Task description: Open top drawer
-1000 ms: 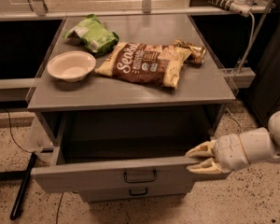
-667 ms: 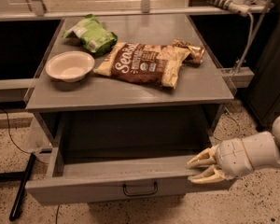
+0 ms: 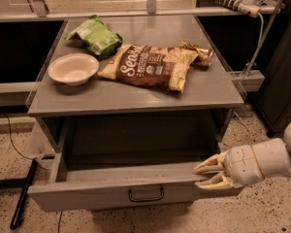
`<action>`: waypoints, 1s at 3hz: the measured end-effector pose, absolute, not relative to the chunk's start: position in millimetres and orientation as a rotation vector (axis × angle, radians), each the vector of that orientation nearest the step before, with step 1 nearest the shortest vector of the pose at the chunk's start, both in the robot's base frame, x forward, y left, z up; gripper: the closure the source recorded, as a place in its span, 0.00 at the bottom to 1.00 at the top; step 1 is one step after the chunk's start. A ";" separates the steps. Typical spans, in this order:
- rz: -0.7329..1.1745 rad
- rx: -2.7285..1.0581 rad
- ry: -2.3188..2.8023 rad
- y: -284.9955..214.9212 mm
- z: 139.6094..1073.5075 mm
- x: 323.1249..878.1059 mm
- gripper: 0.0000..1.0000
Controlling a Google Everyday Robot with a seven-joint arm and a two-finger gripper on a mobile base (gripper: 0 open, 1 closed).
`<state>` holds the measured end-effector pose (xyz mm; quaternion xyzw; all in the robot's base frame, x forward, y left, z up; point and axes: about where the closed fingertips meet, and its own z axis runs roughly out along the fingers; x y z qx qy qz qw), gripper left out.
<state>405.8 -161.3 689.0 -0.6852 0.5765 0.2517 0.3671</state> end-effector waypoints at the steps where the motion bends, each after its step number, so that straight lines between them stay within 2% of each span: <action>1: 0.647 -1.761 1.481 -161.3 689.0 405.8 0.58; 3: 0.729 -1.760 1.471 -164.6 669.2 393.7 0.15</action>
Offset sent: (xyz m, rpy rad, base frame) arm 0.0082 0.0026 -0.0116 -0.0153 0.0486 -0.0060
